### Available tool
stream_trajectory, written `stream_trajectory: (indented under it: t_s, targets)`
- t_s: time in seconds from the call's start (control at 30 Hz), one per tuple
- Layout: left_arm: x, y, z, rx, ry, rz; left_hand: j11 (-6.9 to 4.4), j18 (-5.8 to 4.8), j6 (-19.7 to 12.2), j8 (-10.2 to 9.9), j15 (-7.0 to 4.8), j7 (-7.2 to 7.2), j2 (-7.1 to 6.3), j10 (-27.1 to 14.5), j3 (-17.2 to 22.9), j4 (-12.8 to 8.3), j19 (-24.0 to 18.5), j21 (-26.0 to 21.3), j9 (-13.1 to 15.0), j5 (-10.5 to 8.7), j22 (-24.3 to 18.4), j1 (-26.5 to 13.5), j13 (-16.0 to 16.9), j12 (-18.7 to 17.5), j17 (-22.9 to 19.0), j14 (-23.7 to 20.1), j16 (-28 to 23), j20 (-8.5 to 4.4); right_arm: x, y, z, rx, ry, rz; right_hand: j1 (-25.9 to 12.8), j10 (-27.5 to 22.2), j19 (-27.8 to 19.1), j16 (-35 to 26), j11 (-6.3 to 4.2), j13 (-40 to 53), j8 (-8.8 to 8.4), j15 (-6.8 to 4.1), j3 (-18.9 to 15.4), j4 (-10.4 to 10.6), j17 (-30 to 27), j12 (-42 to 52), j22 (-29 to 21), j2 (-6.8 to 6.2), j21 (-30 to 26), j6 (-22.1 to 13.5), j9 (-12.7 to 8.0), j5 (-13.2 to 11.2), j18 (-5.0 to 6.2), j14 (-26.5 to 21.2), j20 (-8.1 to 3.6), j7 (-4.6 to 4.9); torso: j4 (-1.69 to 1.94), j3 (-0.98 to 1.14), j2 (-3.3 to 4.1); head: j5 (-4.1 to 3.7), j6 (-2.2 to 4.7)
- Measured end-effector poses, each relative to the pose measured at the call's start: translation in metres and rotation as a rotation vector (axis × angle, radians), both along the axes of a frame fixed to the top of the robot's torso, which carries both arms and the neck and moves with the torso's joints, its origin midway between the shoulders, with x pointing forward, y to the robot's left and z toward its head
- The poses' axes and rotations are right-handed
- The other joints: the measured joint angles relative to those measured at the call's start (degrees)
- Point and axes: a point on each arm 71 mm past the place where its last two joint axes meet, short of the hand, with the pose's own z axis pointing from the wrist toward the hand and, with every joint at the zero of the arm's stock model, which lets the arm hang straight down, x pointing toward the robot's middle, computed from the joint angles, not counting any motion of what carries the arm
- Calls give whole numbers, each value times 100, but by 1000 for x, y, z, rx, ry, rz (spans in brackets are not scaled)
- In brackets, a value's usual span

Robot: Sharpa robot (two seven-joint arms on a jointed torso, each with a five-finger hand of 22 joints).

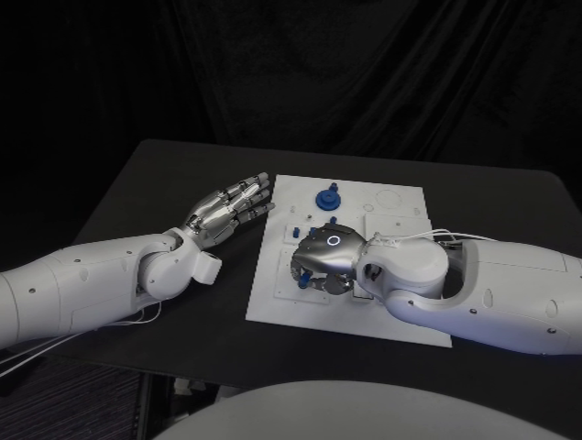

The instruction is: Assemble the parts on the task board

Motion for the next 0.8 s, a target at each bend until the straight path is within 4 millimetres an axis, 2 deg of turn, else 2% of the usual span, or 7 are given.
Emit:
stream_trajectory:
  t_s: [0.7, 0.8]
  targets:
    - [0, 1, 0, 1, 1, 2, 0, 0, 0, 0, 0, 0, 0, 0, 32, 0, 0, 0, -5, 0, -4, 0, 1, 0, 0, 0, 0, 0, 1, 0, -3, -12, 6, -2, 18, -1, -21, 0, 2, 6, -29, 0, 0, 0, -14, -50, -1, 12, 0, -12, 2, -65, -1, 0, -21, -10, 2, -2, 0, 8, 0]
    - [0, 1, 0, 1, 1, 2, 0, 0, 0, 0, 0, 0, 0, 0, 32, 0, 0, 0, -4, 0, -4, 0, 1, 0, 0, 0, 0, 0, 1, 1, -4, -17, 7, -3, -37, -151, -47, -55, 41, -12, -157, 15, 0, 0, -47, -164, -1, 63, -78, -199, 3, -150, 0, 15, 6, 11, 2, -2, 1, 12, 0]
